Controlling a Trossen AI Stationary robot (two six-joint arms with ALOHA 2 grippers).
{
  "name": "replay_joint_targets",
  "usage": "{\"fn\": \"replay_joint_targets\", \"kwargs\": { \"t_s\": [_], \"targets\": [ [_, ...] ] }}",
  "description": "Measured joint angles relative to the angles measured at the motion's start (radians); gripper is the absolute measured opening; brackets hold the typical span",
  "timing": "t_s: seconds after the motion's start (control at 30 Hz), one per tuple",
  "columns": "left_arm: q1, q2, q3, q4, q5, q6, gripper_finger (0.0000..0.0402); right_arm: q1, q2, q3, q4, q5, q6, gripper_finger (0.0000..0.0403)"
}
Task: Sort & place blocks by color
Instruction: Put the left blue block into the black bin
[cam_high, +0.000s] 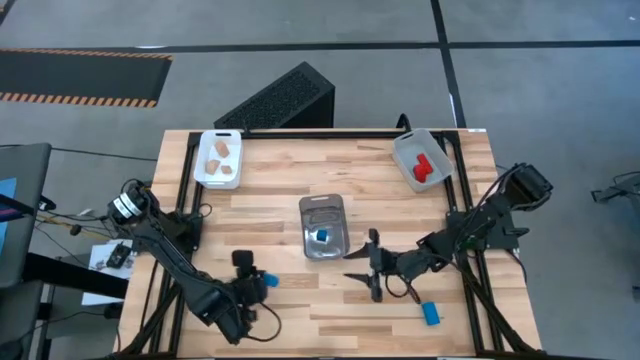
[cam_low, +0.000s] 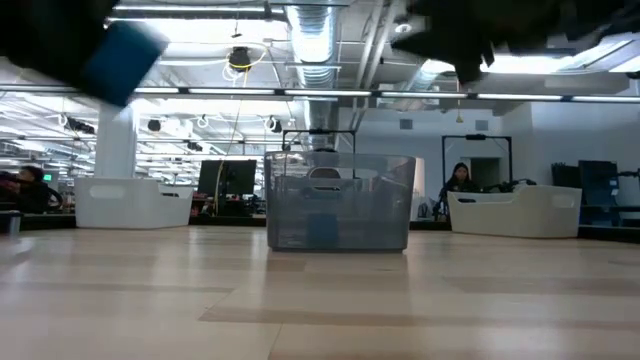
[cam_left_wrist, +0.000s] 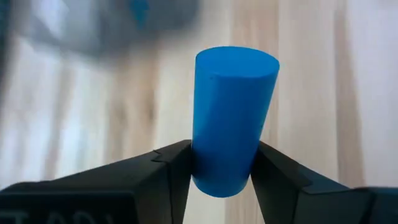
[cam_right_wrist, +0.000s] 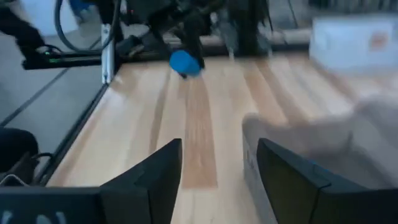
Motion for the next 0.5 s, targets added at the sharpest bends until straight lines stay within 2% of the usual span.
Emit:
{"fn": "replay_joint_targets", "kwargs": {
  "t_s": [0.13, 0.2, 0.27, 0.37, 0.5],
  "targets": [
    [0.021, -0.003, 0.028, 0.223, -0.332, 0.056, 0.0119, 0.024, 0.079, 0.000, 0.279, -0.001, -0.271, 0.0250],
    [0.041, 0.002, 0.028, 0.378, -0.445, 0.114, 0.0109, 0.035, 0.134, 0.018, 0.412, -0.006, -0.400, 0.0255],
    [0.068, 0.007, 0.027, 0.519, -0.488, 0.218, 0.0104, 0.035, 0.178, 0.043, 0.501, -0.008, -0.516, 0.0256],
    [0.110, 0.008, 0.027, 0.706, -0.482, 0.380, 0.0109, 0.031, 0.237, 0.107, 0.555, -0.036, -0.638, 0.0256],
    [0.145, 0.008, 0.027, 0.890, -0.467, 0.554, 0.0122, 0.013, 0.291, 0.214, 0.539, -0.049, -0.672, 0.0256]
  ]
}}
